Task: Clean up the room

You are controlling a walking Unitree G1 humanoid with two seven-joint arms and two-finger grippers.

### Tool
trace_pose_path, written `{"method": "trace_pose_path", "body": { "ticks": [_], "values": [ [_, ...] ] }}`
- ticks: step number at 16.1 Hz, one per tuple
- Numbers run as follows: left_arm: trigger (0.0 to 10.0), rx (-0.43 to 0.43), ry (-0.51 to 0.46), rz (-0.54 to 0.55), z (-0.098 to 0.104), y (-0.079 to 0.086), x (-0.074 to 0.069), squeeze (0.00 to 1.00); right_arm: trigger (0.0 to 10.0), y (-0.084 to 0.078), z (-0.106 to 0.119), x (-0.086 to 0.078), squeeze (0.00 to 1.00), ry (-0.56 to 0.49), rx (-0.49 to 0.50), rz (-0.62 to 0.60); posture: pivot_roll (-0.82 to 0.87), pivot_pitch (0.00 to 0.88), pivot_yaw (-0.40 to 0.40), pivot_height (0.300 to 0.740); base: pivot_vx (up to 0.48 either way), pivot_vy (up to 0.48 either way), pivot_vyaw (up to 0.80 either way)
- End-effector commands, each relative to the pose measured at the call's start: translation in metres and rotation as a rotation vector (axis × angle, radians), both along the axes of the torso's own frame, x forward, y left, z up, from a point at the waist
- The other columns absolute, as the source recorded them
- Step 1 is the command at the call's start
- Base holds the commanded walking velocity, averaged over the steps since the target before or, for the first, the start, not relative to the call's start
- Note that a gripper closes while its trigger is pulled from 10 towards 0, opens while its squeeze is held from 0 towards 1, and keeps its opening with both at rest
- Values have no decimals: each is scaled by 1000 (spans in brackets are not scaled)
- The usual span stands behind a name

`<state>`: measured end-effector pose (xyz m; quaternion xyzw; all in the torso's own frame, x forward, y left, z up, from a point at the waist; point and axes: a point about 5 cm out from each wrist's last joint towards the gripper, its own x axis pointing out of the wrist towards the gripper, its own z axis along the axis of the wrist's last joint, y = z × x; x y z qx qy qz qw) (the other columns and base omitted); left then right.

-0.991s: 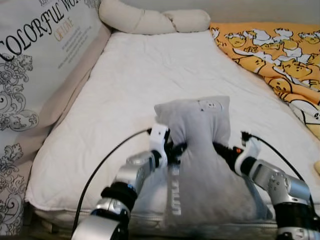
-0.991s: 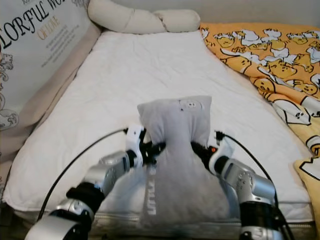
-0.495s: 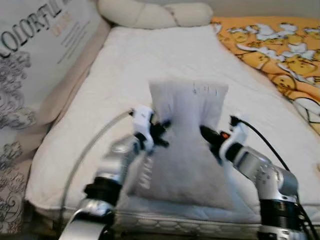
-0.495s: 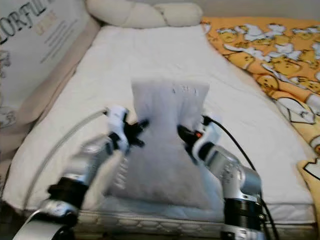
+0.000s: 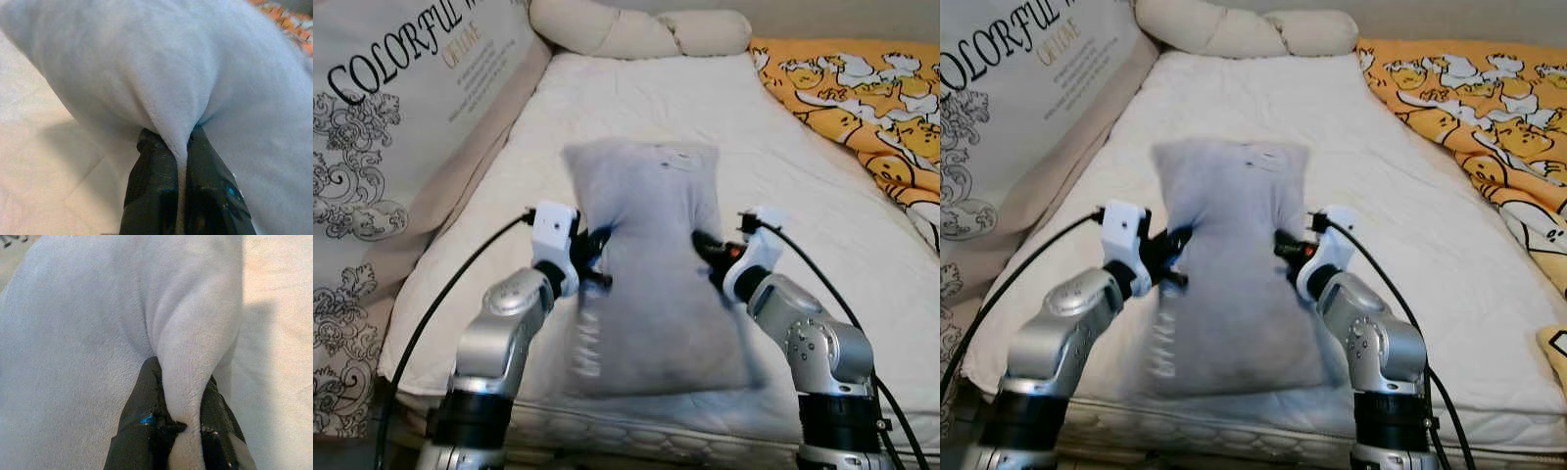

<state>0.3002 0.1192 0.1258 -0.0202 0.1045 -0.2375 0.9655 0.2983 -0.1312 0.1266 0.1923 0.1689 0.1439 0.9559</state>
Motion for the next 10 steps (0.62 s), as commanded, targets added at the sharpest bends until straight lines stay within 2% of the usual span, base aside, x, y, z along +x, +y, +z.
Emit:
{"method": "trace_pose_path", "body": {
  "ticks": [1, 3, 4, 5, 6, 8, 10],
  "values": [
    [10000, 31, -85, 39, 18, 1, 3, 0, 10000, -2, 9, -2, 0, -67, -11, -30, -4, 0, 59, 740, 0, 0, 0],
    [10000, -42, -151, 35, 29, 1, 3, 0, 10000, -5, 12, -4, 0, -103, -50, -78, -10, 0, 66, 740, 0, 0, 0],
    [10000, -3, -166, 39, 30, 2, -1, 0, 10000, -6, 16, -5, 0, -165, -89, -104, -15, 0, 70, 740, 0, 0, 0],
    [10000, -6, -165, 71, 29, 5, -4, 0, 10000, -7, 16, -6, 0, -179, -127, -124, -18, 0, 72, 740, 0, 0, 0],
    [10000, -22, -154, 67, 29, 6, -6, 0, 10000, -6, 15, -9, 0, -171, -96, -108, -16, 0, 73, 740, 0, 0, 0],
    [10000, 20, -150, 60, 26, 5, -7, 0, 10000, -6, 13, -12, 0, -163, -72, -94, -9, 0, 70, 740, 0, 0, 0],
    [10000, 44, -151, 59, 25, 3, -8, 0, 10000, -5, 11, -13, 0, -177, -95, -96, -9, 0, 66, 740, 0, 0, 0]
  ]
}}
